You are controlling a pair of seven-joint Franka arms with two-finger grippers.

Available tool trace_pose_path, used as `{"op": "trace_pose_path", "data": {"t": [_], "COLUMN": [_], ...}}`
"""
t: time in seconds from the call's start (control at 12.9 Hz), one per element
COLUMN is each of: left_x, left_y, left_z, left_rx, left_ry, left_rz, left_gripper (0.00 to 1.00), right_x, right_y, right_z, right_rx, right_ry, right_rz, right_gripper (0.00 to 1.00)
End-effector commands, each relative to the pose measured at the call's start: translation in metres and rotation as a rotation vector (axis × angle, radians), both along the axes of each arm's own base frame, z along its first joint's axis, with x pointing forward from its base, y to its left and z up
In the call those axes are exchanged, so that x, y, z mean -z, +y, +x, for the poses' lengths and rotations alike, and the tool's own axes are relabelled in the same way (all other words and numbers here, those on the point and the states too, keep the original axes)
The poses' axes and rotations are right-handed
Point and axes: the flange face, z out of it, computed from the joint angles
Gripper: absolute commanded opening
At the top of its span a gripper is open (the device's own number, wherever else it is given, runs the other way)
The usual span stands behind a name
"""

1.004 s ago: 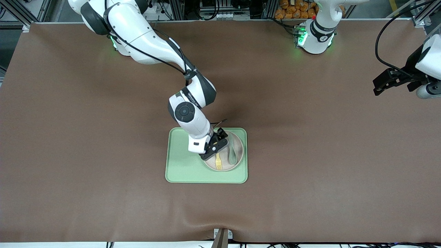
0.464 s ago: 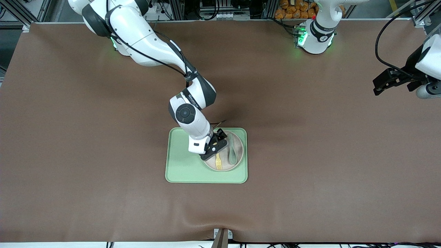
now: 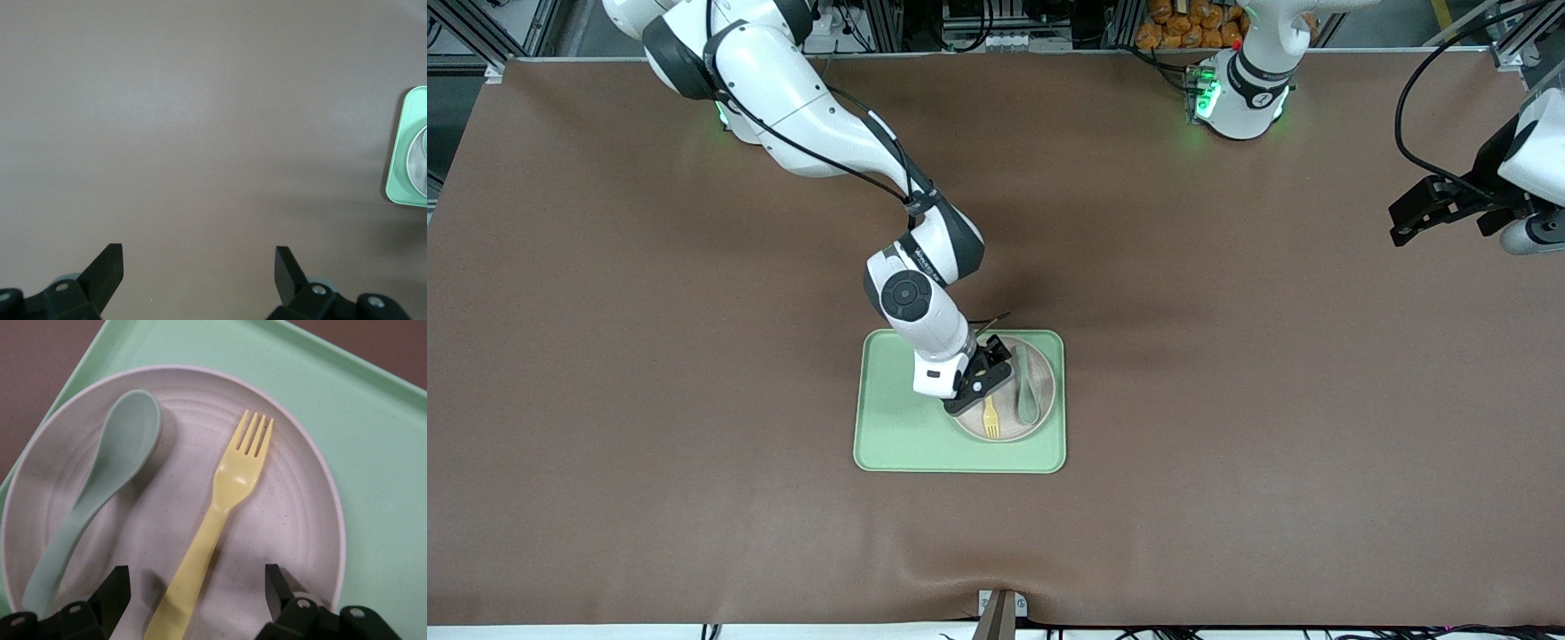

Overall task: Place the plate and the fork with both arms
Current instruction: 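Lower the right gripper and grasp the yellow fork handle, then lift the fork out of the plate with the right gripper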

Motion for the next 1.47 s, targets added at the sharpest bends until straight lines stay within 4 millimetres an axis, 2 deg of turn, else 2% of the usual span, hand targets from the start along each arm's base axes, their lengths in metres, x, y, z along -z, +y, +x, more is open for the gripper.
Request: {"op": "trace_pose_path", "data": {"t": [0.0,0.31,0.54,0.62,1.0,1.16,1.39], "left_x": [-0.006,-0.004,-0.002,-0.003,-0.006,-0.007,-0.010], "left_y": [-0.002,-0.002,-0.003,-0.003,-0.001,-0.001,0.001], "left_z": [-0.005,-0.004,-0.004,-0.004,-0.005,-0.006,-0.008], "left_rx": [0.018,0.018,0.020,0.018,0.015,0.015,0.011], "left_ry": [0.002,0.003,0.007,0.005,0.001,-0.002,-0.002], "left_rz": [-0.011,-0.011,-0.013,-0.013,-0.015,-0.018,-0.019], "left_gripper": [1.00,1.00,1.00,1.00,1.00,1.00,1.00], "right_x": [0.003,0.006,0.006,0.006,-0.003,-0.018,-0.054], "right_y": [0.004,0.007,0.007,0.007,0.006,0.002,-0.011], "right_z": [-0.003,-0.006,-0.006,-0.006,-0.004,0.001,0.013], "right_rx": [0.006,-0.023,-0.045,-0.045,-0.026,-0.002,0.084], "right_ry": [-0.006,-0.017,-0.032,-0.032,-0.026,-0.028,0.015], "right_rz": [0.017,0.005,-0.014,-0.014,-0.009,0.007,0.008], "right_gripper": [0.81,0.41,0.07,0.02,0.00,0.00,0.00]}}
